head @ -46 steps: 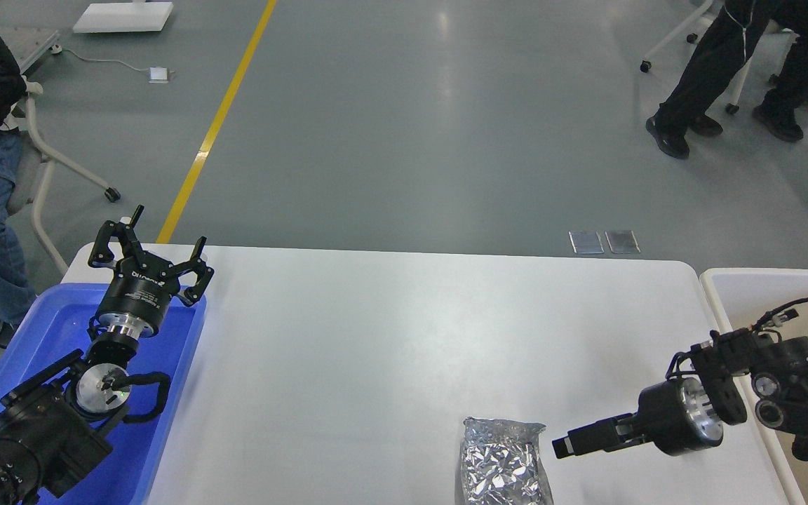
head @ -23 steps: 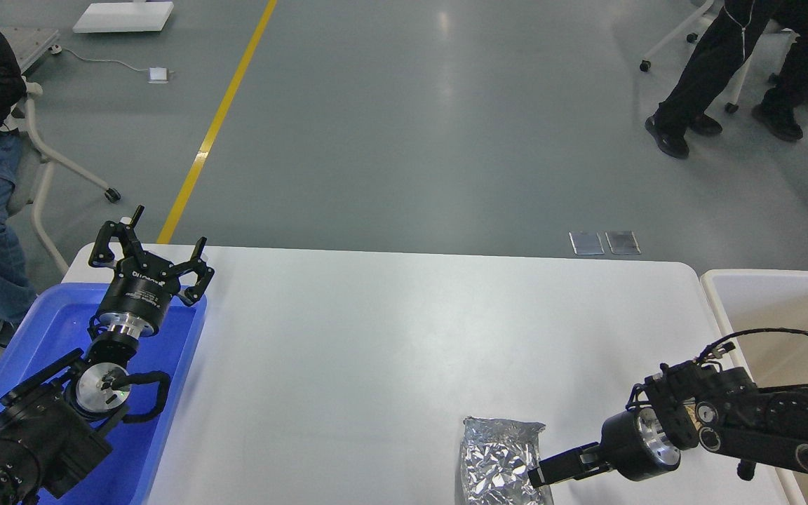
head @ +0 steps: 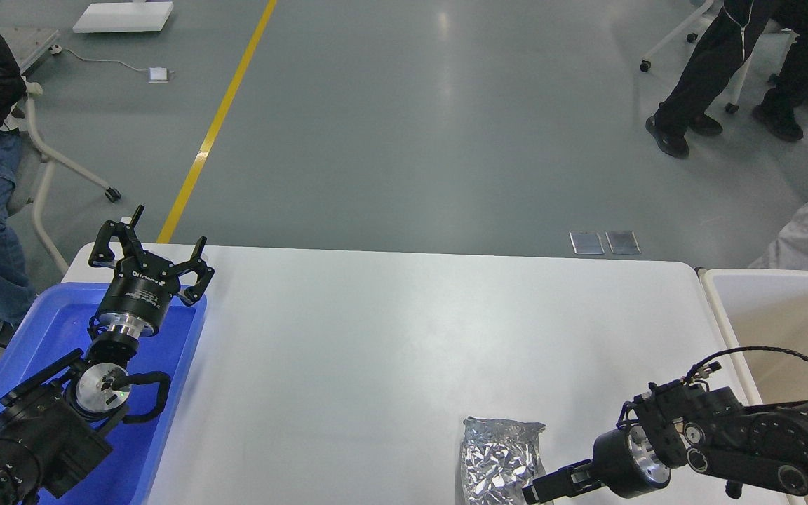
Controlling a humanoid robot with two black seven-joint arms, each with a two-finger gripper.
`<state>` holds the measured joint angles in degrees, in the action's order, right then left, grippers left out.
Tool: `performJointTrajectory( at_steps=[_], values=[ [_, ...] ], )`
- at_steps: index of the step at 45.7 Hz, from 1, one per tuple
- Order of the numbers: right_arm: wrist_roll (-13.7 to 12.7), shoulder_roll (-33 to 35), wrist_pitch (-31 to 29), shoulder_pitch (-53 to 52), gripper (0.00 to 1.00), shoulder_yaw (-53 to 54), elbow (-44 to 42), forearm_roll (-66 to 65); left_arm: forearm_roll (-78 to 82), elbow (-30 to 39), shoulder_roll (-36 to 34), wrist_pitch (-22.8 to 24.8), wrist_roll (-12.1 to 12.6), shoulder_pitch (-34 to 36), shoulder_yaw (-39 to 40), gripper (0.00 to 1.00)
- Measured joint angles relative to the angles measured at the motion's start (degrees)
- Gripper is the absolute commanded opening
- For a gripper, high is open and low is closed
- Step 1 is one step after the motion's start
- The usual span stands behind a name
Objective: Tidy desktop
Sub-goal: 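Lower the right gripper onto the silver foil bag and close it, then lift the silver foil bag with the right gripper and carry it up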
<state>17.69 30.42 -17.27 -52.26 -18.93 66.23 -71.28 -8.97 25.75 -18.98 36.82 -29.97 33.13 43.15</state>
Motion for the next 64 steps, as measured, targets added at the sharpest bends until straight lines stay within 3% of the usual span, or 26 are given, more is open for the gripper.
performJointTrajectory(
  at_steps=[7,10,13,28,35,51,64],
  values=[
    [0.1,-0.4,0.3,0.5,0.44,0.1,-0.5,-0.3,0.0,0.0,0.0,0.0,0.0,0.0,0.0,1.0],
    [0.1,-0.5,0.3,0.6,0.41,0.1,-0.5,-0.8,0.0,0.0,0.0,0.0,0.0,0.0,0.0,1.0],
    [0.3,-0.5,0.4,0.7,0.3,0.1,-0.6,-1.2,0.0,0.0,0.0,0.0,0.0,0.0,0.0,1.0],
    [1.2,-0.7,0.5,0.5,0.16,0.3,-0.8,-2.3,0.0,0.0,0.0,0.0,0.0,0.0,0.0,1.0],
    [1.3,-0.7,0.5,0.5,0.0,0.3,-0.8,-2.5,0.0,0.0,0.0,0.0,0.0,0.0,0.0,1.0],
    [1.3,0.7,0.3,-0.6,0.0,1.4,-0.5,-2.8,0.0,0.0,0.0,0.0,0.0,0.0,0.0,1.0],
    [1.5,5.7,-0.1,-3.6,0.0,4.2,1.4,-2.1,0.0,0.0,0.0,0.0,0.0,0.0,0.0,1.0]
  ],
)
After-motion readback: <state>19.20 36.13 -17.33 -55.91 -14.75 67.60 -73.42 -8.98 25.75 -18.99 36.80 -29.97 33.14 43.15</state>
